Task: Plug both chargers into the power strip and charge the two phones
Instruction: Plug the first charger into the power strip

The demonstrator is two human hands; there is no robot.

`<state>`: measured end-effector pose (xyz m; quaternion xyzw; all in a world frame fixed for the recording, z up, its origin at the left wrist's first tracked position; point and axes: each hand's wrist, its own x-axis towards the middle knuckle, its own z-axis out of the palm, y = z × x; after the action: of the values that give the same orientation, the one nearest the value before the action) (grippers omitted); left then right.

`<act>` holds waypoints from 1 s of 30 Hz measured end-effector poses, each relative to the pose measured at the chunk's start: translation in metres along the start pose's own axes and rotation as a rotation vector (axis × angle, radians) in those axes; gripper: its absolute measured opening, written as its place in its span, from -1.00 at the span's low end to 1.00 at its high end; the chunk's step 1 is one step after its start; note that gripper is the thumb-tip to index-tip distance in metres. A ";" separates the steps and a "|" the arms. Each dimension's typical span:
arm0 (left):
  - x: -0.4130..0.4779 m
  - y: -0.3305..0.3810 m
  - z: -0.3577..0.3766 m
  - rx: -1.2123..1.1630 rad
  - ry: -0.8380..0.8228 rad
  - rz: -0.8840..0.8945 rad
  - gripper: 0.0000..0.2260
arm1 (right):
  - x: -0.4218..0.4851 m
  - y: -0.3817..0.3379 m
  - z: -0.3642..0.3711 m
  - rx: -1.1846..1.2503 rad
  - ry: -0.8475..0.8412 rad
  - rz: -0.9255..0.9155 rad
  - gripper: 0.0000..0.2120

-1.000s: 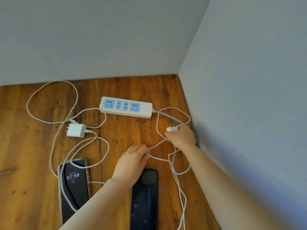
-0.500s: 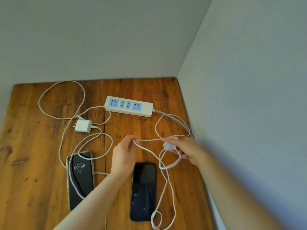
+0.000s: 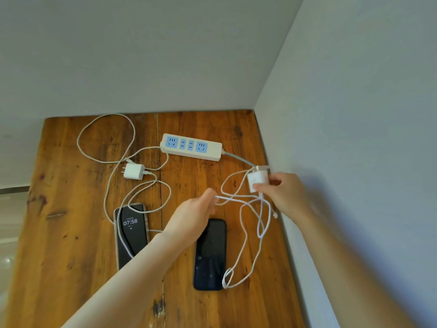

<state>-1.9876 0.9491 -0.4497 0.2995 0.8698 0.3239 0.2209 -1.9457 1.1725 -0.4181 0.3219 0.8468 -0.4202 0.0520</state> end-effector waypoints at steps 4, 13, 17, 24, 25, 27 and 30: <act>-0.008 -0.002 0.002 0.046 -0.232 -0.171 -0.91 | 0.002 -0.018 -0.020 -0.029 0.206 -0.029 -0.84; -0.007 -0.006 -0.007 0.133 -0.976 -0.469 -0.71 | 0.016 -0.039 -0.027 0.473 0.155 -0.040 -0.83; 0.004 -0.012 -0.015 0.254 -0.968 -0.331 -0.65 | 0.023 -0.050 -0.026 0.321 0.064 -0.121 -0.76; 0.043 -0.027 -0.031 0.030 -0.045 -0.316 -0.52 | 0.030 -0.060 -0.008 0.083 -0.674 0.222 -0.80; 0.048 -0.030 -0.030 0.037 -0.036 -0.280 -0.46 | 0.034 -0.062 -0.002 0.065 -0.605 0.217 -0.79; 0.056 -0.036 -0.026 0.070 -0.190 -0.229 -0.42 | 0.046 -0.065 0.016 -0.058 -0.337 0.134 -0.76; 0.066 -0.050 -0.018 0.074 -0.325 -0.260 -0.54 | 0.067 -0.071 0.042 -0.207 -0.168 -0.035 -0.78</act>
<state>-2.0640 0.9546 -0.4847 0.2410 0.8654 0.2082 0.3869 -2.0483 1.1438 -0.4209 0.2638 0.8837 -0.3570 0.1485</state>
